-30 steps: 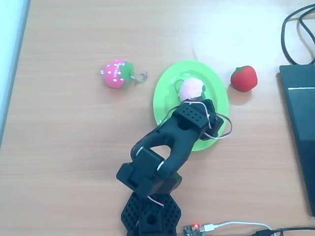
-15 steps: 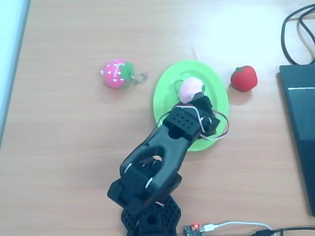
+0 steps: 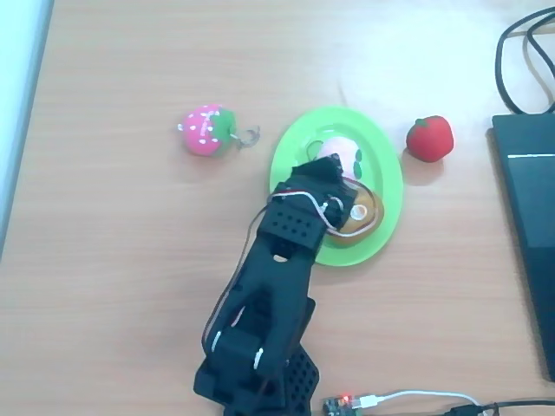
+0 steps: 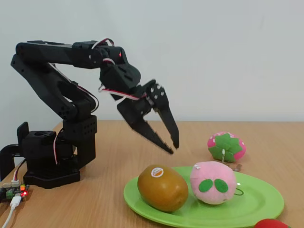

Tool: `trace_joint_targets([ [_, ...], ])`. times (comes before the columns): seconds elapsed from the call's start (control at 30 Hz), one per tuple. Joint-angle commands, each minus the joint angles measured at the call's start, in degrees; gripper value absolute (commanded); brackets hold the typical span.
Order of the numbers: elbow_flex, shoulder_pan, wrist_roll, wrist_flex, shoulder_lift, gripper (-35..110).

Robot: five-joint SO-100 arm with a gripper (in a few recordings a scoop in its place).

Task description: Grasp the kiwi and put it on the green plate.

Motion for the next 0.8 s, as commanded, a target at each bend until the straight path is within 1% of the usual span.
trace_joint_targets([
  [0.0, 0.26, -5.36, 4.04, 1.23, 3.08, -5],
  [0.17, 6.59, -14.33, 5.10, 1.23, 8.00, -8],
  [0.33, 13.10, -18.19, 9.67, 1.23, 12.92, -8],
  [0.47, 18.46, -19.51, 17.05, 2.02, 17.67, -8],
  [0.5, 19.07, -19.60, 21.18, 2.81, 18.63, -8],
  [0.57, 20.48, -19.86, 25.93, 4.39, 20.65, -8],
  [0.77, 28.65, -19.86, 27.77, 4.83, 25.75, -8],
])
